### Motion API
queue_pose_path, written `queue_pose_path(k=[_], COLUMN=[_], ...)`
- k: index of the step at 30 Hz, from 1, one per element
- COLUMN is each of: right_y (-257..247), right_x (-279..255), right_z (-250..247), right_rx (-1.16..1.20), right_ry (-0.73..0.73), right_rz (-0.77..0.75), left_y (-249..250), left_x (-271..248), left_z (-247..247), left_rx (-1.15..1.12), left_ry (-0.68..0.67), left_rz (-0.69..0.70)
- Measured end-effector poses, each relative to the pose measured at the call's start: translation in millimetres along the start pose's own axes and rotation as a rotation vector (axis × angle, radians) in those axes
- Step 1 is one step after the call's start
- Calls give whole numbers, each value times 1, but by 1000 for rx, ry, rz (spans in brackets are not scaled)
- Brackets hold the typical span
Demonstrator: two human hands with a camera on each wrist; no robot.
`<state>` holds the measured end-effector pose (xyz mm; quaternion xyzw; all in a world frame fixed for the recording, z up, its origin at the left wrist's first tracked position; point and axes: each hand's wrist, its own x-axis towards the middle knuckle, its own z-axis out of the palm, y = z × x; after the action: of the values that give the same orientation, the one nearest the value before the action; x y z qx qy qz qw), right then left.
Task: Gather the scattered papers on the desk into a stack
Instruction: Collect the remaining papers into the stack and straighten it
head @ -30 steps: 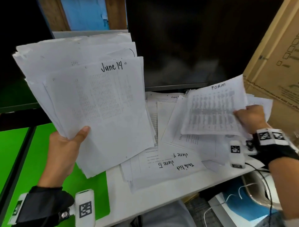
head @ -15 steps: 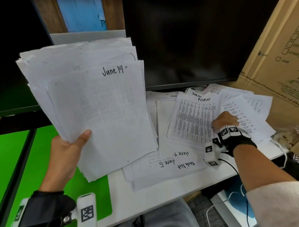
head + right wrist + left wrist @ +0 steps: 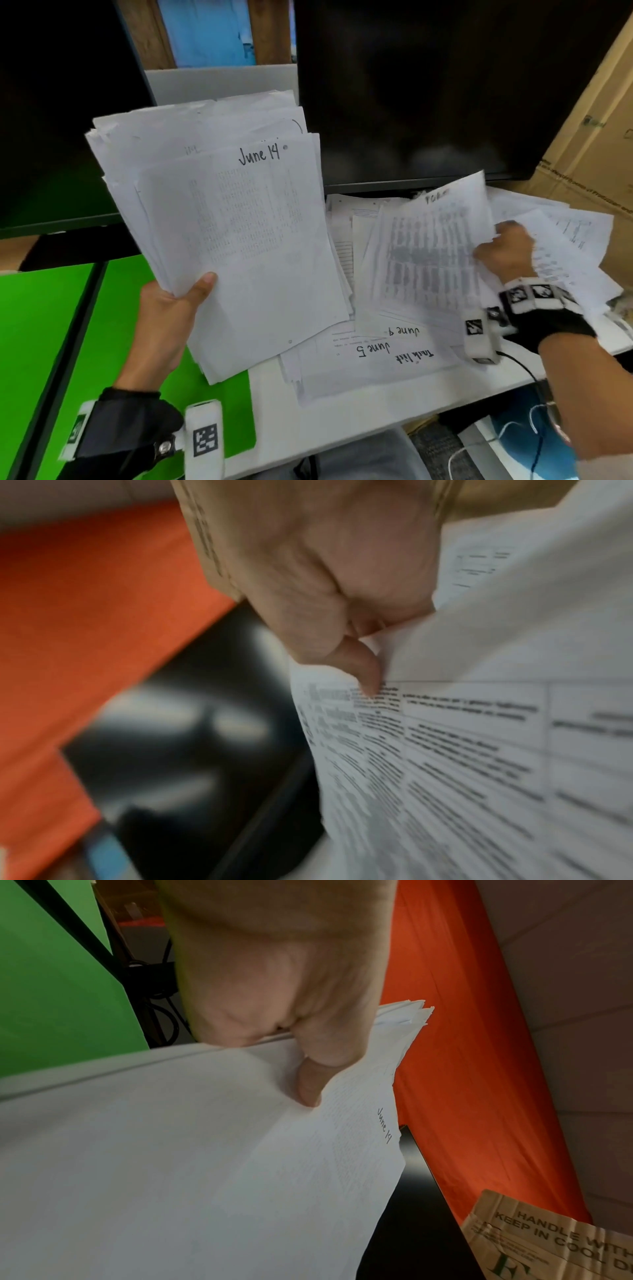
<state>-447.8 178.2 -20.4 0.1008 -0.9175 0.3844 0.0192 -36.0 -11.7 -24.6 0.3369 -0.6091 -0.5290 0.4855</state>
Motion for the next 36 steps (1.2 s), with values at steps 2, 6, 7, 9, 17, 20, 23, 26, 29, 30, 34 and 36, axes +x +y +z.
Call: queue_pose_path(k=[2, 6, 7, 9, 17, 20, 23, 26, 29, 30, 34, 36], right_y=[-4, -12, -18, -4, -131, -145, -146, -144, -147, -150, -167, -174], right_x=[-11, -26, -23, 31, -136, -150, -161, -165, -173, -176, -191, -201], right_z=[-22, -76, -85, -78, -44, 8, 36, 52, 60, 61, 53, 44], right_rx=[101, 195, 231, 348, 853, 745, 703, 666, 758, 780, 810, 867], right_ry=[-79, -241, -286, -484, -928, -874, -885, -922, -906, -820, -514, -486], right_rz=[-152, -455, -536, -561, -515, -486, -477, -488, -422, -427, -553, -659], left_y=[2, 5, 6, 7, 37, 39, 41, 34, 43, 48, 65, 65], left_x=[0, 0, 0, 0, -17, -24, -16, -14, -13, -12, -10, -7], left_z=[-4, -5, -5, -4, 2, -12, -23, -38, -35, -36, -38, -35], left_rx=[-2, -3, -6, 0, -9, -115, -103, -137, -142, -182, -321, -104], left_ry=[11, 9, 1, -1, -97, -170, -311, -391, -291, -274, -283, -138], left_rz=[-26, -59, -56, -65, -145, -164, -70, -113, -156, -199, -186, -14])
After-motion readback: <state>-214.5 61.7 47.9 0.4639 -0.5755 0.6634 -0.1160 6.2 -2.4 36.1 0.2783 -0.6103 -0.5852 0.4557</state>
